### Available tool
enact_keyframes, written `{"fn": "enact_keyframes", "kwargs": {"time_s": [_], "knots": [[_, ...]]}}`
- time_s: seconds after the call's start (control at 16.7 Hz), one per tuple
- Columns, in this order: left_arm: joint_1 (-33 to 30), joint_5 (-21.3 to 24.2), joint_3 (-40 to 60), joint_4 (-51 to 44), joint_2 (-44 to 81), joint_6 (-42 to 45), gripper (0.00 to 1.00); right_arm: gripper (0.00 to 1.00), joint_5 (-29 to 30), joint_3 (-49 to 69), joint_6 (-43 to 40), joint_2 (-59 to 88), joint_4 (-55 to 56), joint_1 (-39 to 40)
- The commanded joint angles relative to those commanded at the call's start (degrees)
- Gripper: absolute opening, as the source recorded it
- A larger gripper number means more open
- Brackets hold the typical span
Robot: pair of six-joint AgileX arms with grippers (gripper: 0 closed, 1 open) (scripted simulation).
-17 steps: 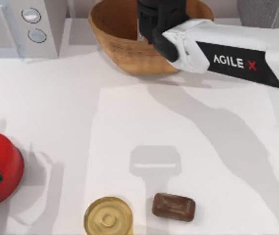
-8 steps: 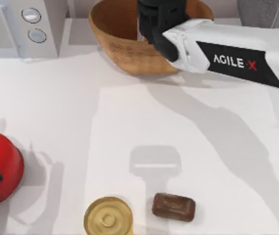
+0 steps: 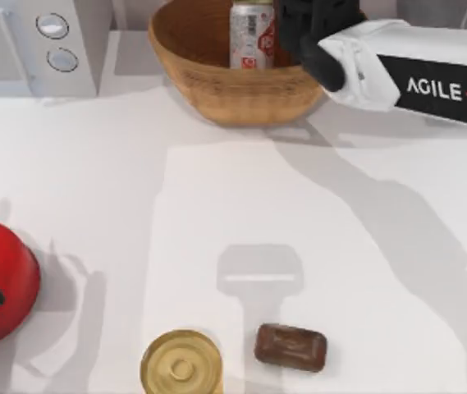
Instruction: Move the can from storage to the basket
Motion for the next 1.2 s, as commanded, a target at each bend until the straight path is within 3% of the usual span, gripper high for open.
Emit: {"fn": "enact_keyframes", "kwargs": {"time_s": [0.42, 0.84, 1.2], "knots": [[0.00, 0.00, 0.00, 0.00, 0.00, 0.00, 1.00, 1.00, -12.00, -29.34, 0.80, -28.69, -4.77, -11.45], [0.00, 0.00, 0.00, 0.00, 0.00, 0.00, 1.00, 1.00, -24.81, -61.55, 0.77, -70.02, -11.88, -21.62], [0.00, 0.00, 0.00, 0.00, 0.00, 0.00, 1.00, 1.00, -31.48, -83.58, -0.23, -104.35, -20.02, -27.13]]}}
